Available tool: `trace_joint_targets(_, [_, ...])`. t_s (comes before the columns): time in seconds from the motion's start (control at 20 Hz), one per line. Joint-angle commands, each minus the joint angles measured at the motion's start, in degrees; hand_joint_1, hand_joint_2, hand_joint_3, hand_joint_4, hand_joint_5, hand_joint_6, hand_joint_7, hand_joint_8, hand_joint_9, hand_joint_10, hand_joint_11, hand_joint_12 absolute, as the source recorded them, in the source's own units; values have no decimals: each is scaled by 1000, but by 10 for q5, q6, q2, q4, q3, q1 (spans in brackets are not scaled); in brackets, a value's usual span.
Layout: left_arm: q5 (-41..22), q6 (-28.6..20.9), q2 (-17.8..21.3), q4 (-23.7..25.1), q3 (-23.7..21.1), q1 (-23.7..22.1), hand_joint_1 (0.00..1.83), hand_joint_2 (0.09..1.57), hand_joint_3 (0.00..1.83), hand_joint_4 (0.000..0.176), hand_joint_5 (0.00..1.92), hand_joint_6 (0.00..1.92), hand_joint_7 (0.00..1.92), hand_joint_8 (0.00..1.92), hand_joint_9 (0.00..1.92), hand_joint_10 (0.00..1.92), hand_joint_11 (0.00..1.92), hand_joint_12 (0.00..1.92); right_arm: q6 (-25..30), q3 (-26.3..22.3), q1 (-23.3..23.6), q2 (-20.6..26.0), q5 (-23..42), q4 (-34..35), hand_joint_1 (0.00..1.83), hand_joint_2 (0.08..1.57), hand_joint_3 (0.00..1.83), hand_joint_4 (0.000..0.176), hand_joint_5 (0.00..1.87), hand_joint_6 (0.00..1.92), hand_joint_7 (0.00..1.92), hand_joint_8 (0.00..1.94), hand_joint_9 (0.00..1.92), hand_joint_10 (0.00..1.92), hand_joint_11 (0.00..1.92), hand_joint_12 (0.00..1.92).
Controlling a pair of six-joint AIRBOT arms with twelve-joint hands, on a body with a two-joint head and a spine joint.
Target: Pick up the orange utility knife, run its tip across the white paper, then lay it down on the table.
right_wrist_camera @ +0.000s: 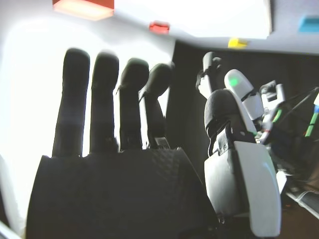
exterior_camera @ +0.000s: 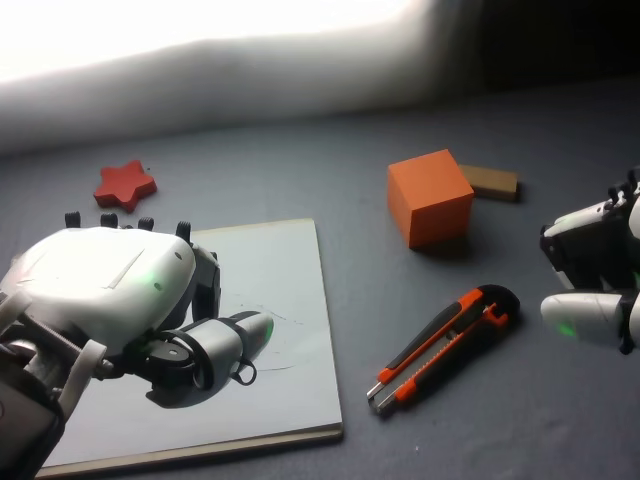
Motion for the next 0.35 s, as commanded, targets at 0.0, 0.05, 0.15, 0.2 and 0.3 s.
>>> trace_joint_targets(0.0, [-37,-3,1,41,2,-6,224,1335,0,0,706,995,750,1321,675,1550,491,1844,10,0,8,7,67,-2,176,1304,11,0,674,1775,884,1722,849,1921,766,1921])
trace_joint_targets(0.05, [-40,-4,1,41,2,-6,247,1349,3,0,738,1324,847,1443,779,1657,592,1879,28,0,19,12,44,-3,175,1312,13,0,763,1805,978,1755,969,1921,912,1921])
trace_joint_targets(0.15, [-43,-4,1,41,2,-7,271,1351,1,0,723,1626,896,1557,857,1709,722,1882,59,0,62,24,-36,-3,201,1303,6,0,817,1882,1054,1826,1061,1921,991,1921])
trace_joint_targets(0.2, [-43,-4,1,41,2,-7,274,1356,2,0,728,1679,900,1602,862,1775,745,1918,75,0,85,28,-71,-3,194,1305,6,0,804,1905,1041,1856,1058,1921,1018,1921])
trace_joint_targets(0.3, [-43,-4,1,41,2,-7,266,1358,2,0,740,1726,924,1625,873,1801,768,1921,148,0,115,31,-98,-22,158,1317,9,0,806,1919,1043,1894,1067,1921,1049,1921])
